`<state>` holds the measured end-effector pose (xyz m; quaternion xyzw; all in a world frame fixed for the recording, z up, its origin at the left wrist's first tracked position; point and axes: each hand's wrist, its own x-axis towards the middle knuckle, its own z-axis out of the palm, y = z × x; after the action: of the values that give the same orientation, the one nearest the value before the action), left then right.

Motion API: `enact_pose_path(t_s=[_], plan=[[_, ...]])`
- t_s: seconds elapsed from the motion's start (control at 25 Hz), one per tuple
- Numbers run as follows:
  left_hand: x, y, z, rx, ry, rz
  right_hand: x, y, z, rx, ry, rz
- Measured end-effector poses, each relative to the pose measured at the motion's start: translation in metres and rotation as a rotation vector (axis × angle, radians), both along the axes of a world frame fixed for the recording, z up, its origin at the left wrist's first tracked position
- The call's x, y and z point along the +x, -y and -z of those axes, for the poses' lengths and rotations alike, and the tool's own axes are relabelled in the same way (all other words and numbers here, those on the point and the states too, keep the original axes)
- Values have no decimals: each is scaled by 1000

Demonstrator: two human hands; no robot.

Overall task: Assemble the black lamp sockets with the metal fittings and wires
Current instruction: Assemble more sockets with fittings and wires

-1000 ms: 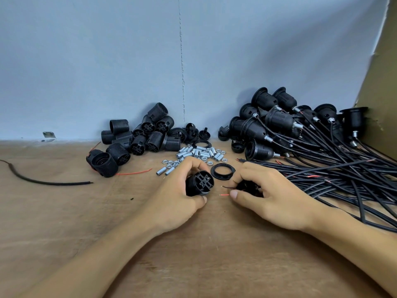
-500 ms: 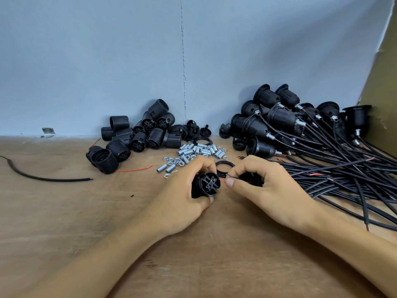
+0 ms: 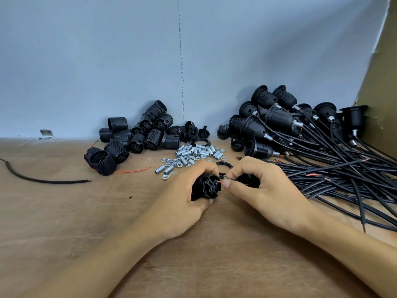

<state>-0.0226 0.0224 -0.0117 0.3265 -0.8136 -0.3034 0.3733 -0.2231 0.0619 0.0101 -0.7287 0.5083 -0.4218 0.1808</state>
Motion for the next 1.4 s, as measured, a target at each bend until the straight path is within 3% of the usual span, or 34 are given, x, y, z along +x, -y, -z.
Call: enact_pose_path(t_s=[0.36,0.64,1.04,1.4], plan=[[1,0,1,-10,13,-5,3,-1,-1,8,0,17],[1,0,3,-138,41,-127,6,-5,-2,-45,-42,52],[0,-2,1,-167,33,-92,6,-9,2,-74,-96,57],[2,-1,0,-7,-3,-79,9,-8,5,-136,-99,106]])
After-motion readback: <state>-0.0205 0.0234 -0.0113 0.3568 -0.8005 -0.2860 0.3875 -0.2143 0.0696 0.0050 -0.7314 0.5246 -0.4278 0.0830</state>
